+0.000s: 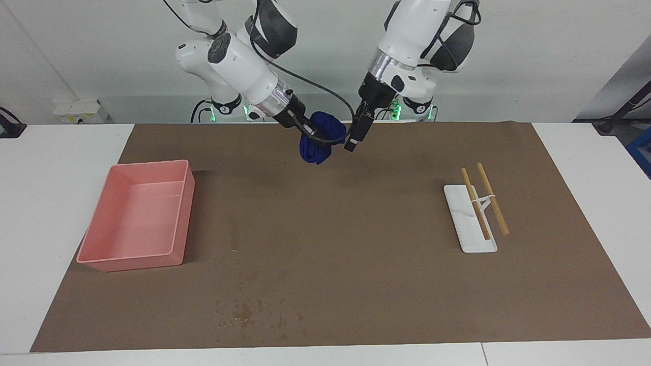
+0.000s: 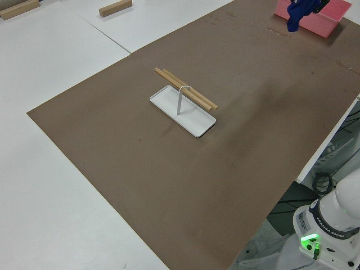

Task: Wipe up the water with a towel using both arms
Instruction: 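Carry the towel with the right gripper while the left gripper withdraws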

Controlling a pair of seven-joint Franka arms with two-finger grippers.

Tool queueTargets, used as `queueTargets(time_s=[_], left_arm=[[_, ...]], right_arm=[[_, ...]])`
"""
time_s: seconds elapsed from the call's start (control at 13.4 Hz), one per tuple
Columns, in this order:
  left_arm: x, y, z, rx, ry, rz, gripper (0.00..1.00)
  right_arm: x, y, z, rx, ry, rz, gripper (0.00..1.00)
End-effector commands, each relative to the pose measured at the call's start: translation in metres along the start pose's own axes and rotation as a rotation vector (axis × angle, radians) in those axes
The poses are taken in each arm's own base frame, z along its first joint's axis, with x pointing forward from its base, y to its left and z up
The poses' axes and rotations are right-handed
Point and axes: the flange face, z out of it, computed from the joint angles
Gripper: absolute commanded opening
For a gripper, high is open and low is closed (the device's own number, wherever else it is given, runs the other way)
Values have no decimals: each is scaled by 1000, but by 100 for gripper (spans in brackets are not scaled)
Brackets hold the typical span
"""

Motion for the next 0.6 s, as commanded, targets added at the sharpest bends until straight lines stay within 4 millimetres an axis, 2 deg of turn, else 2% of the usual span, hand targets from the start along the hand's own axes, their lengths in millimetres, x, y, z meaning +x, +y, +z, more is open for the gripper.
queueTargets(time_s=[0.0, 0.22, 0.45, 0.52], left_arm=[[59, 1, -13, 9, 57, 241, 100], [104, -1, -21, 33, 91, 466, 100], [147, -14, -25, 197, 168, 763, 100], [155, -18, -26, 253, 190, 863, 100]], right_arm=[[25, 15, -18, -103, 35, -238, 0], [51, 29, -29, -197, 86, -507, 0], [99, 49, -38, -319, 124, -783, 0], [117, 55, -37, -357, 118, -869, 0]])
